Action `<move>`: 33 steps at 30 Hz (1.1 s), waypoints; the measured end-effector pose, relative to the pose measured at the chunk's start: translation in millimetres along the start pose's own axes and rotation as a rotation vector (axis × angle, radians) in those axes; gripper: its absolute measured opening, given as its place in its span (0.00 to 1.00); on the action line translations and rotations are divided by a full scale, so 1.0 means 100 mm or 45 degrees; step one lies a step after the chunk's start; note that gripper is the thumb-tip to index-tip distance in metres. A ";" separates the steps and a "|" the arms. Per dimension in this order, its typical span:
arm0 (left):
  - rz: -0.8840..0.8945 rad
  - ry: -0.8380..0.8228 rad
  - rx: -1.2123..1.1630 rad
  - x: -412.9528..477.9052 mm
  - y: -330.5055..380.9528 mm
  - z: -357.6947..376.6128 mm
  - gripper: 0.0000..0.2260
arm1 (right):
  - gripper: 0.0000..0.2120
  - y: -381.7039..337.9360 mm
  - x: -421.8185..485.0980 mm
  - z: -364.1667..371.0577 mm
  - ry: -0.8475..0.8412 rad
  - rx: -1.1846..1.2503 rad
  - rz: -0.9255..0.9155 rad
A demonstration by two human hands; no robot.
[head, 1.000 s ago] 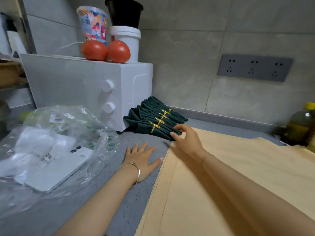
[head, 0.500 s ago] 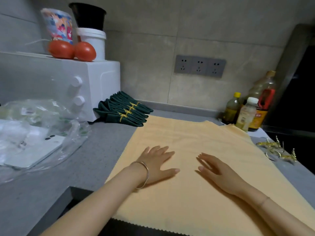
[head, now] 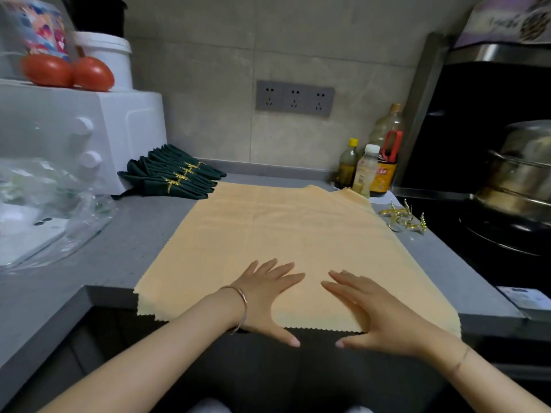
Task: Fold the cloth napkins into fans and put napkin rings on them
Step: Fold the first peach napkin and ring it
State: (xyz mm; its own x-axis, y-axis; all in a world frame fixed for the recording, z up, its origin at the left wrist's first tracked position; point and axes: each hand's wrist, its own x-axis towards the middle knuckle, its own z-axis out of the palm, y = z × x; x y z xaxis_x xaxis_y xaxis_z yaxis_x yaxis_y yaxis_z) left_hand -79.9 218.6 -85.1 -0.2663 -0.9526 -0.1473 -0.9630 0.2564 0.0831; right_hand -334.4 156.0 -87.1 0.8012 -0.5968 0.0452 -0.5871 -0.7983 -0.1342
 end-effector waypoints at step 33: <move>-0.243 -0.546 -0.933 -0.22 -0.78 -1.35 0.13 | 0.18 0.63 -0.20 -1.44 -0.487 0.872 0.512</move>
State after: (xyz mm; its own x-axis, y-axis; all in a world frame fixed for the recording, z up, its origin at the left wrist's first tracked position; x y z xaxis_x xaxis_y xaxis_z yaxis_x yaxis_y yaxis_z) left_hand 7.0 197.5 44.2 -0.2376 -0.7866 -0.5700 -0.7626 -0.2124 0.6110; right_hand -403.9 106.3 46.5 0.6047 -0.6561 -0.4515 -0.7328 -0.2364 -0.6380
